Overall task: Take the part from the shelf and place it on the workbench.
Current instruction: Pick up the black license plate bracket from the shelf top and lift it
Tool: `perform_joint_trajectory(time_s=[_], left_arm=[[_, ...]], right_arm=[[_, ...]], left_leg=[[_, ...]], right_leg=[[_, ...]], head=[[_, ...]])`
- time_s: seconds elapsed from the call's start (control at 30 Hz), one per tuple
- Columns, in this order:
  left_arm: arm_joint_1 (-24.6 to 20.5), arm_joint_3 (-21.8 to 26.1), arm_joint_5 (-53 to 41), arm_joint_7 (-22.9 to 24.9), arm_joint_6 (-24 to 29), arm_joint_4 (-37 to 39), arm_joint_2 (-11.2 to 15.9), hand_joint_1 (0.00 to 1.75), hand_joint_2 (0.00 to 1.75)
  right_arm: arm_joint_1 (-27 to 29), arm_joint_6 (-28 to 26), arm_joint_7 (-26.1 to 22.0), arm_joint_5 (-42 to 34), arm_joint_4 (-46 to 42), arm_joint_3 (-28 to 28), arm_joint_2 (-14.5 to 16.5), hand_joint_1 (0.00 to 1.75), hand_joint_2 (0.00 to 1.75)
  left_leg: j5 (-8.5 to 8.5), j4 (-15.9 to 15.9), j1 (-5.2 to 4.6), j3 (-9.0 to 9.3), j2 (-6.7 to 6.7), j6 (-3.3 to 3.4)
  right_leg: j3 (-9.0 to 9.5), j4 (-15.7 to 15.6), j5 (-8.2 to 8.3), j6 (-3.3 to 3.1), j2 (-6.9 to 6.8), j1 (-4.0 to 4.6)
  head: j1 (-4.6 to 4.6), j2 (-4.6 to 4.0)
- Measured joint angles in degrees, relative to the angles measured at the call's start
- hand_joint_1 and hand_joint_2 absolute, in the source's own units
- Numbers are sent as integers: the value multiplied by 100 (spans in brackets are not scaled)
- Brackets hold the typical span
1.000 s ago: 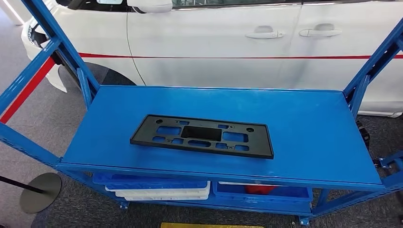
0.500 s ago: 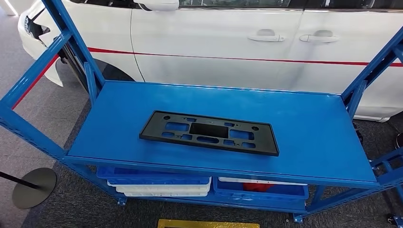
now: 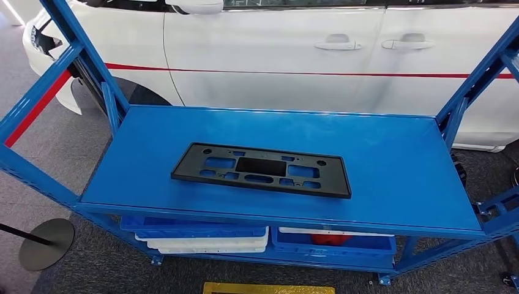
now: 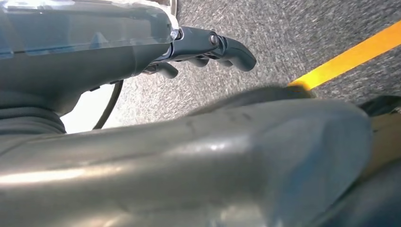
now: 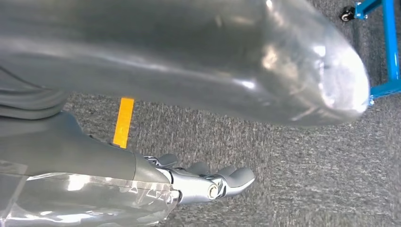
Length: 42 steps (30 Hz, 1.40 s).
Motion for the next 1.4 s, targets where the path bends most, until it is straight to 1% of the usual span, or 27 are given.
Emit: perform_joint_trajectory(time_s=[0.03,0.07,0.1,0.13,0.17,0.2,0.23,0.27,0.3,0.33,0.43,0.47,0.53,0.63,0.67,0.77,0.8,0.83,0.97,1.27,1.33,1.4], left_arm=[[3,-2,3,-1,-1,0,0,0,0],[2,-5,9,-1,-1,0,0,0,0],[-2,-9,19,-1,-1,0,0,0,0],[-10,-13,29,-1,-1,0,1,0,0],[-18,-16,41,-1,0,0,1,0,0],[-25,-21,49,-1,1,0,1,0,0],[-29,-24,53,-1,2,0,1,0,0],[-30,-27,56,-1,3,0,0,0,0],[-29,-30,56,1,5,0,-1,0,0],[-31,-32,56,2,7,0,-1,0,0],[-44,-37,50,1,9,0,-7,0,0],[-47,-39,45,0,9,0,-10,0,0],[-53,-42,39,0,8,0,-15,0,0],[-61,-43,38,0,7,0,-16,0,0],[-64,-43,39,0,5,0,-15,0,0],[-69,-44,52,0,2,0,-16,0,0],[-69,-44,60,-1,4,0,-16,0,0],[-69,-44,67,-1,7,0,-15,0,0],[-69,-44,80,-10,15,0,-17,0,0],[-73,-68,108,-26,38,0,-17,0,0],[-73,-80,122,-27,51,0,-17,0,0],[-72,-86,141,-33,74,0,-17,0,0]], right_arm=[[4,7,5,-14,0,11,0,0,0],[6,13,10,-33,0,25,0,0,0],[7,13,15,-56,0,47,1,0,0],[7,12,18,-82,0,68,1,0,0],[5,11,19,-108,0,86,2,0,0],[4,11,19,-133,0,102,2,0,0],[3,13,19,-155,0,113,2,0,0],[2,15,19,-176,0,125,2,0,0],[3,18,19,-192,0,139,2,0,0],[4,21,18,-206,0,156,1,0,0],[5,60,13,-247,0,201,-11,0,0],[6,74,10,-262,0,211,-15,0,0],[8,85,4,-281,-1,226,-17,0,0],[11,97,2,-287,-1,237,-17,0,0],[13,123,1,-294,-2,242,-17,0,0],[17,299,-4,-340,-14,289,-5,0,0],[17,366,-5,-359,-22,317,1,0,0],[17,427,-4,-374,-32,346,6,0,0],[18,555,19,-413,-74,440,27,0,0],[19,605,13,-484,-104,569,46,0,0],[12,735,-79,-487,-142,619,52,0,0],[-12,1025,-212,-520,-256,715,73,0,0]], left_leg=[[61,16,25,-8,0,-15],[227,-205,44,97,1,-21],[452,-603,56,289,0,-18],[623,-1023,57,488,-2,-7],[743,-1354,46,635,-6,15],[790,-1543,30,710,-10,41],[778,-1593,10,716,-15,71],[795,-1606,-7,702,-17,109],[818,-1641,-4,715,-22,137],[847,-1681,-1,734,-27,145],[899,-1758,-1,770,-34,150],[898,-1757,-11,769,-33,174],[899,-1752,-30,764,-32,209],[902,-1746,-49,750,-31,237],[901,-1742,-52,745,-31,244],[897,-1735,-59,734,-30,258],[896,-1735,-61,732,-29,259],[896,-1735,-61,732,-29,259],[896,-1735,-59,733,-29,259],[899,-1735,-52,733,-28,255],[901,-1736,-52,733,-27,255],[902,-1736,-52,732,-27,256]], right_leg=[[1,1,1,5,2,-5],[9,1,1,17,7,-13],[21,1,0,34,13,-22],[31,1,-1,61,20,-28],[35,1,0,98,26,-31],[34,-1,5,139,29,-31],[32,-12,15,185,31,-30],[36,-38,32,231,31,-32],[51,-61,36,254,27,-33],[69,-106,56,199,23,-28],[90,-176,85,-84,5,-13],[91,-177,93,-99,4,-16],[99,-202,127,-59,6,-29],[104,-234,161,27,6,-47],[106,-245,167,78,6,-53],[115,-281,179,296,7,-76],[116,-288,181,339,7,-81],[116,-291,181,359,7,-83],[112,-289,178,365,6,-79],[105,-272,176,364,6,-73],[106,-270,176,364,6,-73],[106,-268,177,364,7,-73]], head=[[0,0],[0,0],[0,0],[0,0],[0,0],[0,0],[0,0],[0,0],[1,0],[1,0],[2,0],[2,0],[2,0],[2,0],[2,0],[2,0],[2,0],[2,0],[2,0],[2,0],[2,0],[2,0]])
